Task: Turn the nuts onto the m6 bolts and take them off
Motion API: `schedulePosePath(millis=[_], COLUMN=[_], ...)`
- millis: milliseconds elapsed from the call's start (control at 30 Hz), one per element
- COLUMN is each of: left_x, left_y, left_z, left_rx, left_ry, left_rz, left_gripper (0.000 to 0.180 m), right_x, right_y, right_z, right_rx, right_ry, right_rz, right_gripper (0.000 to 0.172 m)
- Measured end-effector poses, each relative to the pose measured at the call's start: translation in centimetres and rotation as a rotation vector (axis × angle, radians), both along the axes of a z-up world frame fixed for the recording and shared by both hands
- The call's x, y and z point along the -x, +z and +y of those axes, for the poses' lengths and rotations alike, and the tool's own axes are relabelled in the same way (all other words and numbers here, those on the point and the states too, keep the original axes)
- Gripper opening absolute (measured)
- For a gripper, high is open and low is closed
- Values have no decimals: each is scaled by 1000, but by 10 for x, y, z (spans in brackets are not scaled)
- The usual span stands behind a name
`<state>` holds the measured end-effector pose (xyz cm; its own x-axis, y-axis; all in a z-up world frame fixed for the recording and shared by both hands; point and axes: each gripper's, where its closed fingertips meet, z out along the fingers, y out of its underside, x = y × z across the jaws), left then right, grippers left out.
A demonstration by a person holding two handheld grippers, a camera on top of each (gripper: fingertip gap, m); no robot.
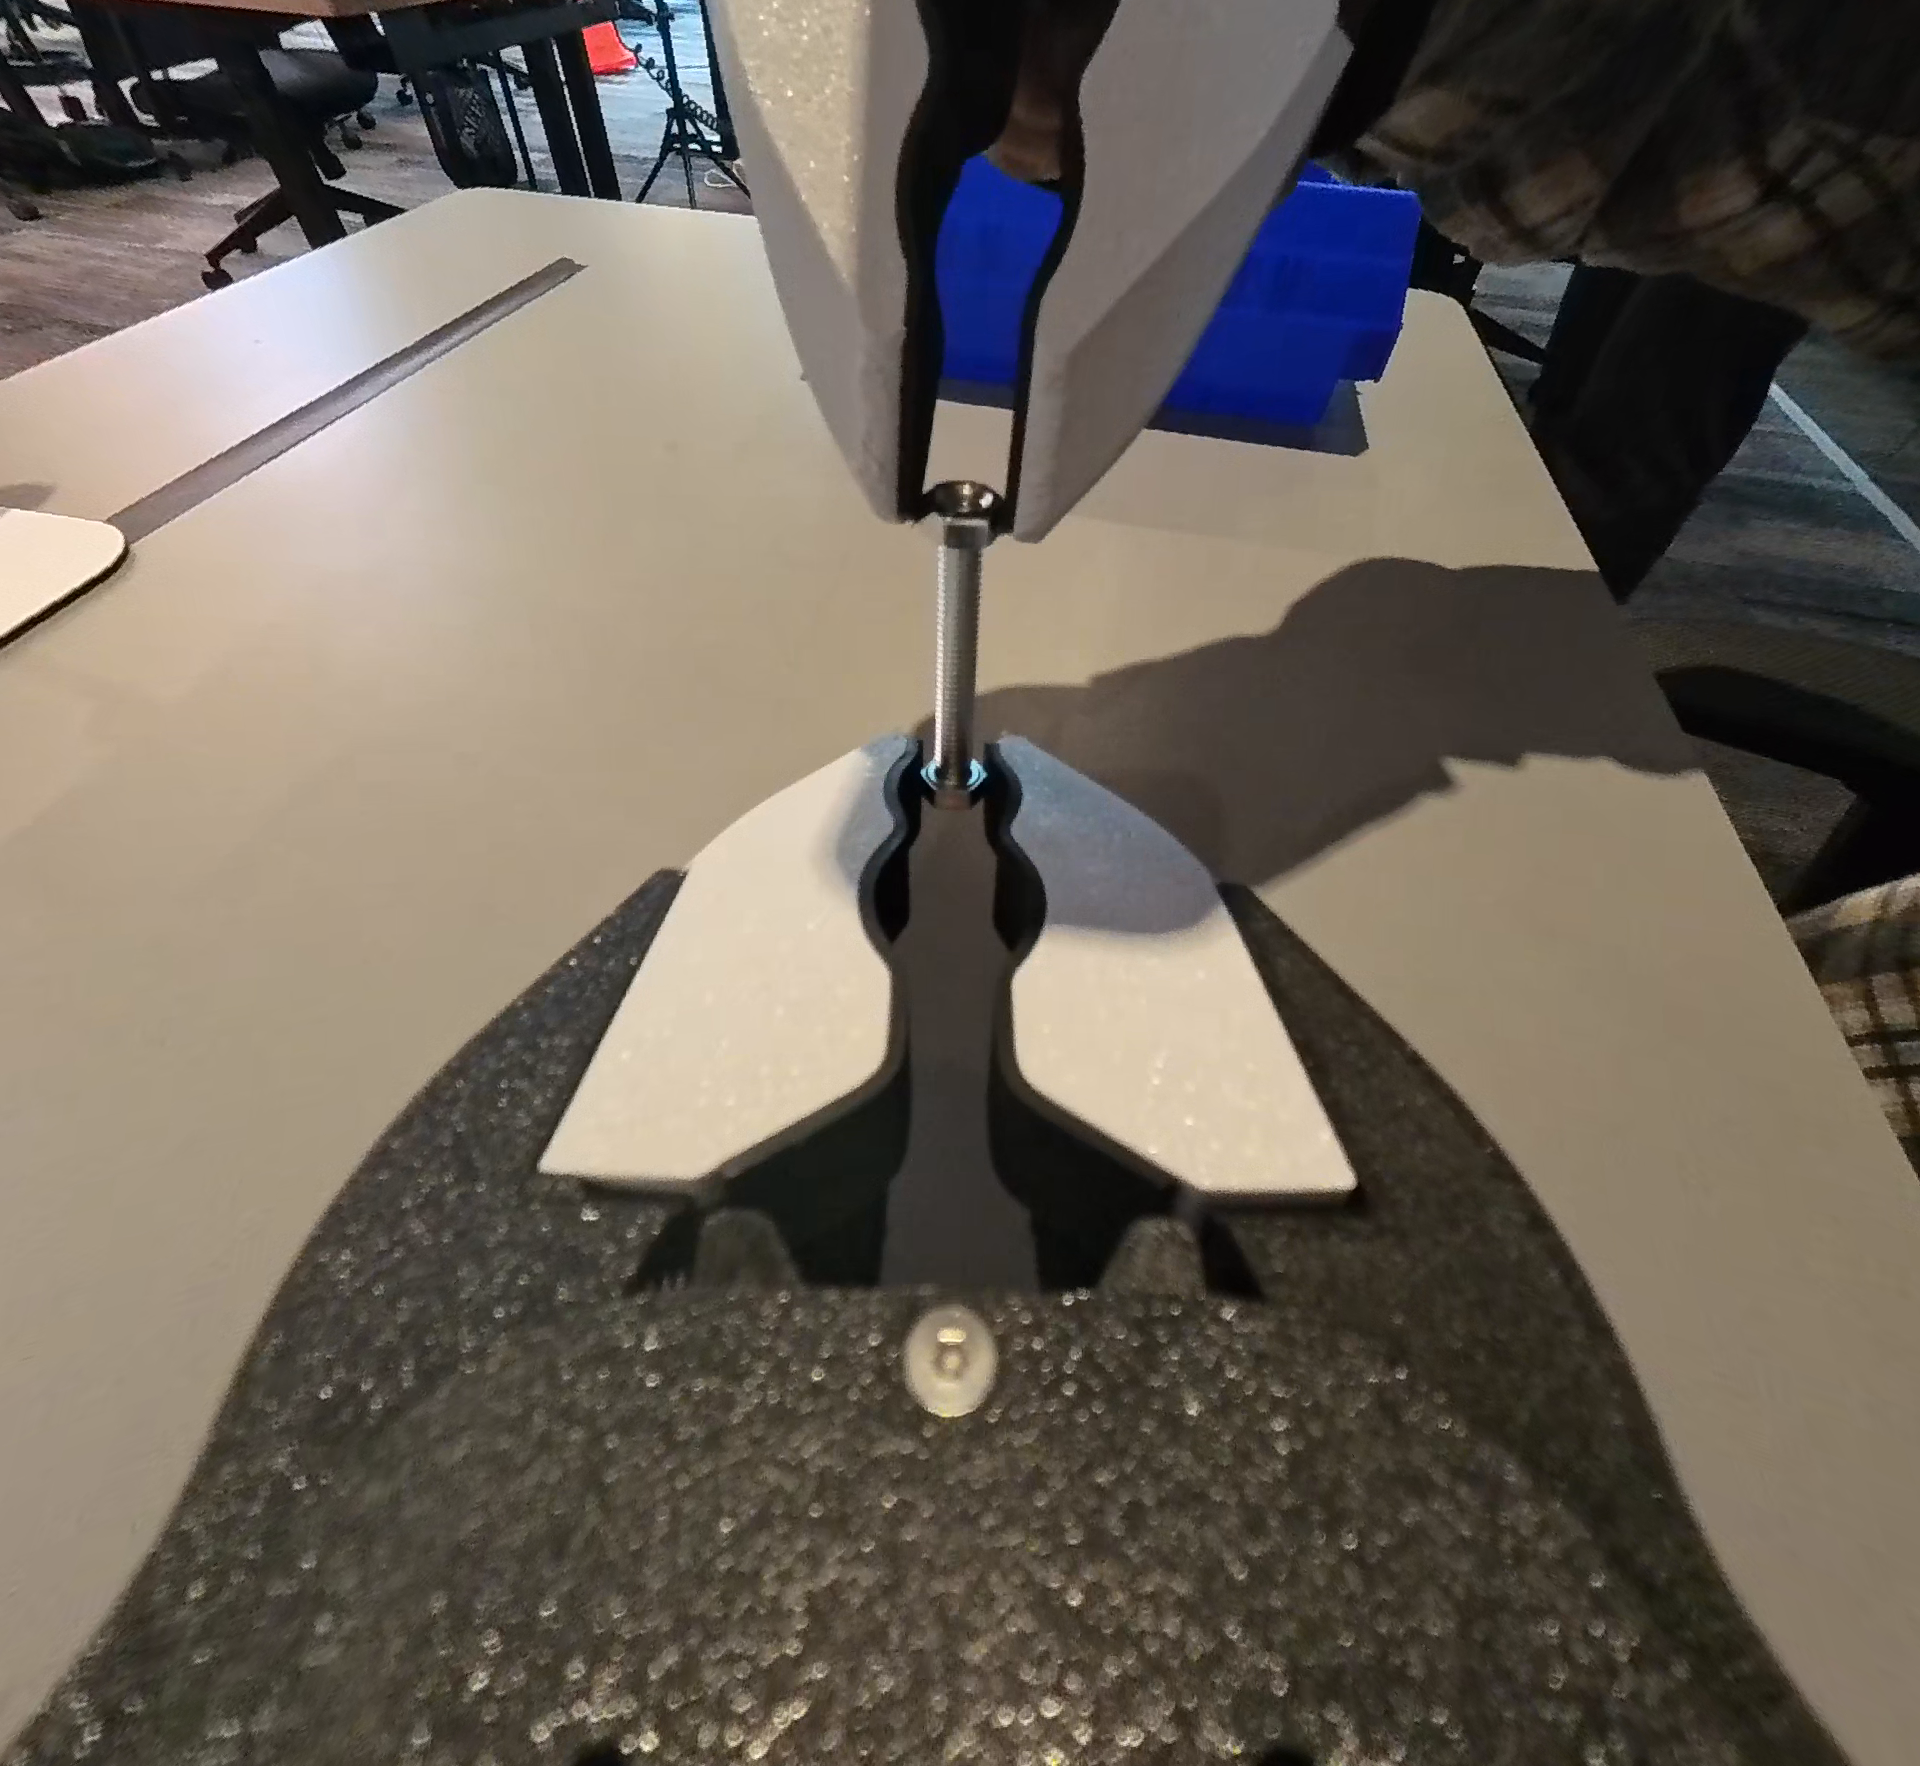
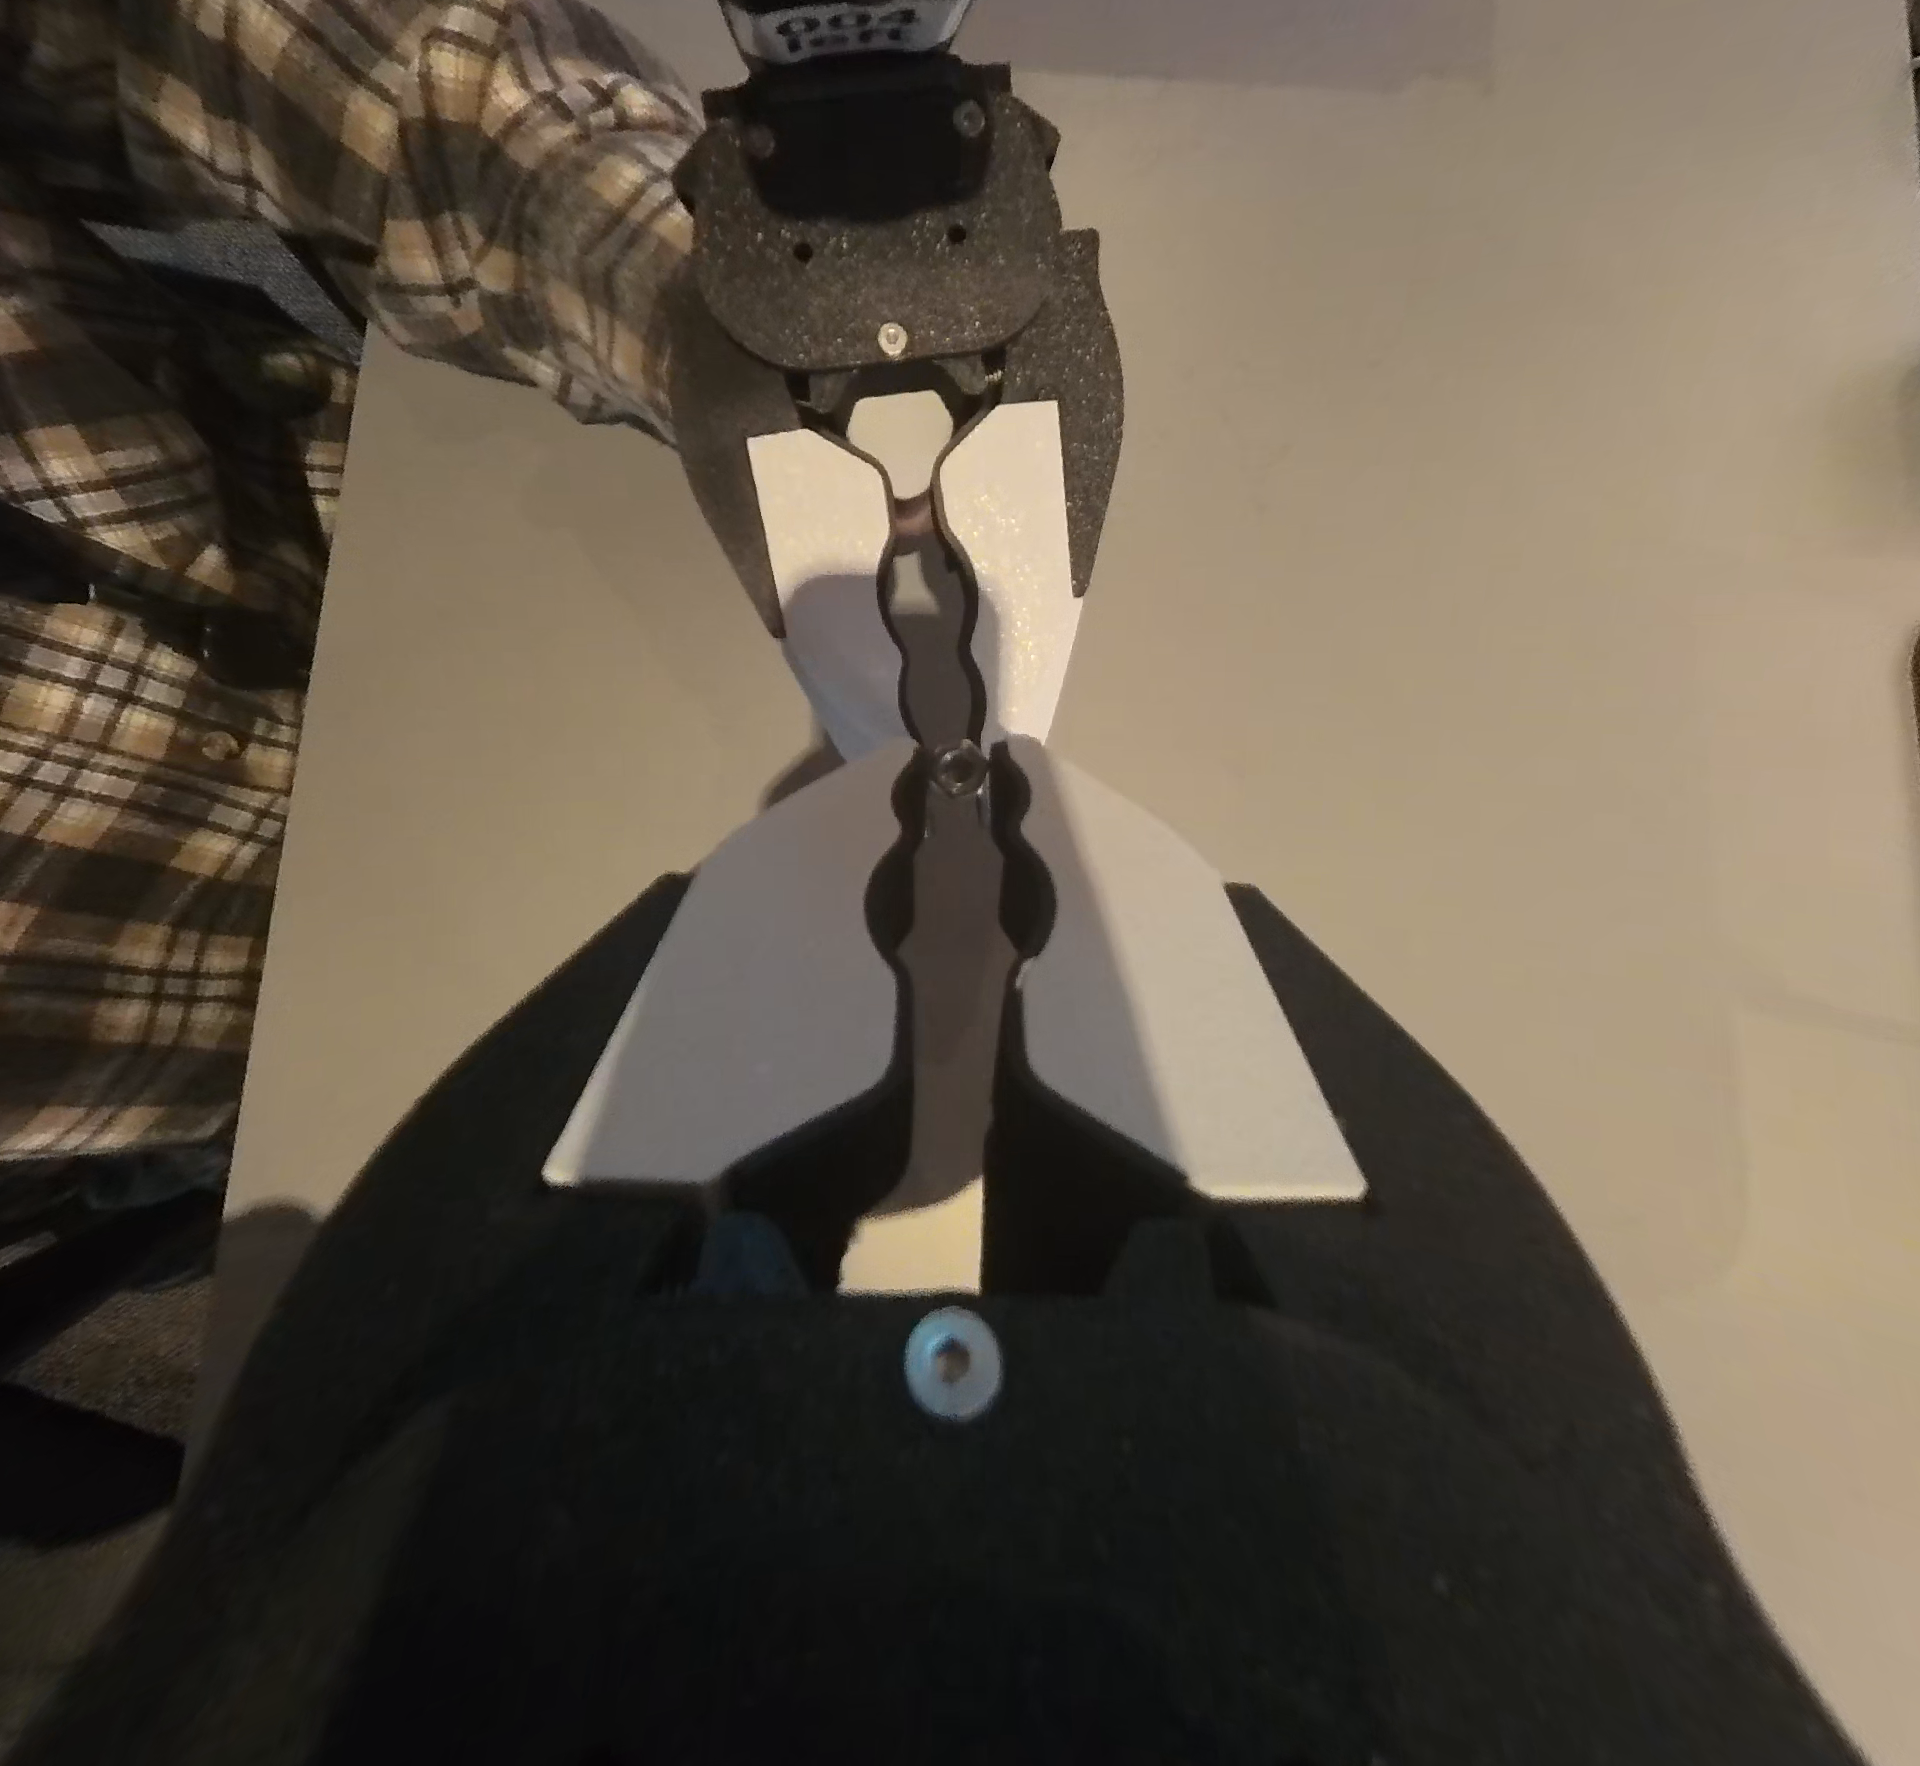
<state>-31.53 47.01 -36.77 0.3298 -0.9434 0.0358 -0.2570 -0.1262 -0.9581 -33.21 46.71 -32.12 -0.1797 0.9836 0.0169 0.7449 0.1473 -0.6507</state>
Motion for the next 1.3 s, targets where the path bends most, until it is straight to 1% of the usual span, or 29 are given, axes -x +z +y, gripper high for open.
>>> schedulePosePath(millis=[400, 533, 567, 633, 700, 767, 833, 867, 967, 1000, 1067, 1133, 1300], left_x=[0, 0, 0, 1, 2, 3, 5, 5, 4, 4, 4, 4, 4], left_y=[0, 0, 0, 1, 3, 6, 9, 10, 12, 12, 15, 17, 17], left_z=[0, 0, 0, 1, 1, 2, 2, 1, 0, 0, -1, -2, -1], left_rx=[2, 3, 3, 6, 9, 6, 10, 16, 33, 33, 26, 22, 31], left_ry=[1, 1, 1, 1, 3, 6, 2, -1, -10, -12, -15, -16, -14], left_rz=[-1, -3, -5, -11, -21, -33, -50, -58, -80, -84, -86, -92, -92], left_gripper=[11, 11, 11, 11, 11, 11, 11, 11, 11, 11, 11, 11, 11], right_x=[1, 3, 3, 5, 6, 10, 10, 9, 11, 13, 19, 24, 26], right_y=[0, 2, 4, 8, 17, 30, 38, 38, 32, 32, 29, 26, 28], right_z=[0, 0, 0, 1, 3, 2, -2, -4, -8, -10, -16, -20, -25], right_rx=[9, 8, 7, -1, -7, 7, 28, 29, 55, 75, 117, 125, 131], right_ry=[7, 9, 7, -4, -29, -76, -104, -115, -151, -156, -142, -126, -112], right_rz=[20, 36, 47, 83, 167, 354, 557, 630, 754, 783, 814, 819, 855], right_gripper=[13, 17, 20, 31, 49, 76, 89, 95, 108, 110, 110, 110, 109])
